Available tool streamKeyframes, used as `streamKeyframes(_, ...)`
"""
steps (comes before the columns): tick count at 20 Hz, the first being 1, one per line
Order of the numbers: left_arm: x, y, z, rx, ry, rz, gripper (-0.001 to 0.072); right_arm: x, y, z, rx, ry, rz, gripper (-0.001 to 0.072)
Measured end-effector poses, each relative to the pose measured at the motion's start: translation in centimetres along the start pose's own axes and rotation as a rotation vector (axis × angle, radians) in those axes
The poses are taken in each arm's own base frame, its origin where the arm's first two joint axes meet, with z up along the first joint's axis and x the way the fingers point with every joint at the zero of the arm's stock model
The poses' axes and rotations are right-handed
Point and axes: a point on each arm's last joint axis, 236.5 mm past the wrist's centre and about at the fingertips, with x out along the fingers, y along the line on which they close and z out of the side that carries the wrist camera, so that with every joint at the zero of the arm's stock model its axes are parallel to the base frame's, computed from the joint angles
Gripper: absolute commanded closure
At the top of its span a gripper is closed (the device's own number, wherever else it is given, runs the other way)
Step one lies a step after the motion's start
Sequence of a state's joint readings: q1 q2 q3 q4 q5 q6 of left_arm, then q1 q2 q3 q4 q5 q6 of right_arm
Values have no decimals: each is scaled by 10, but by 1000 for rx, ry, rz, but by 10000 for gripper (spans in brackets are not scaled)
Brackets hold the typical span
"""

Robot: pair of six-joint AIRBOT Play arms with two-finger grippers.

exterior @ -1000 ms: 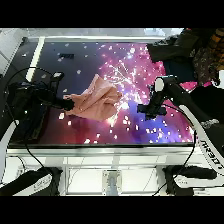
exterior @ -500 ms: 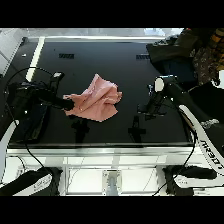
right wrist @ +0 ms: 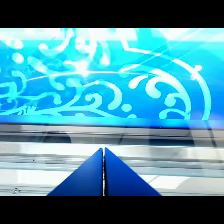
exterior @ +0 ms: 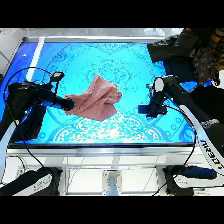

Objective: Fold the clothes and pants, and hang the long-sleeved shirts on hangers.

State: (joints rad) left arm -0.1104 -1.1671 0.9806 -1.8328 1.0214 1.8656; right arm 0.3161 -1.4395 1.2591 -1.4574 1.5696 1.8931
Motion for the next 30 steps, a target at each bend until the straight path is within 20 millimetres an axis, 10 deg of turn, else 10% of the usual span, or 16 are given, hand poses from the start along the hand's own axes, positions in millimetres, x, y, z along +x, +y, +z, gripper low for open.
streamKeyframes(4, 0, -1, 0, -4, -2, -6, 331, 0, 0, 6, -15, -25, 2, 692)
streamKeyframes(11, -1, 23, 6, 61, -20, 97, 341, -15, 26, 81, -71, -350, 97, 686)
streamKeyframes(12, -4, 39, 6, 113, -15, 169, 338, -17, 28, 88, -106, -383, 100, 644)
streamKeyframes(14, -14, 76, 6, 227, 15, 330, 334, -22, 32, 98, -185, -438, 96, 289)
streamKeyframes(17, -30, 111, 14, 367, 34, 500, 240, -27, 35, 107, -259, -485, 88, 235)
streamKeyframes(30, 21, 66, 7, 771, 123, 280, 223, -31, 41, 113, -312, -523, 98, 234)
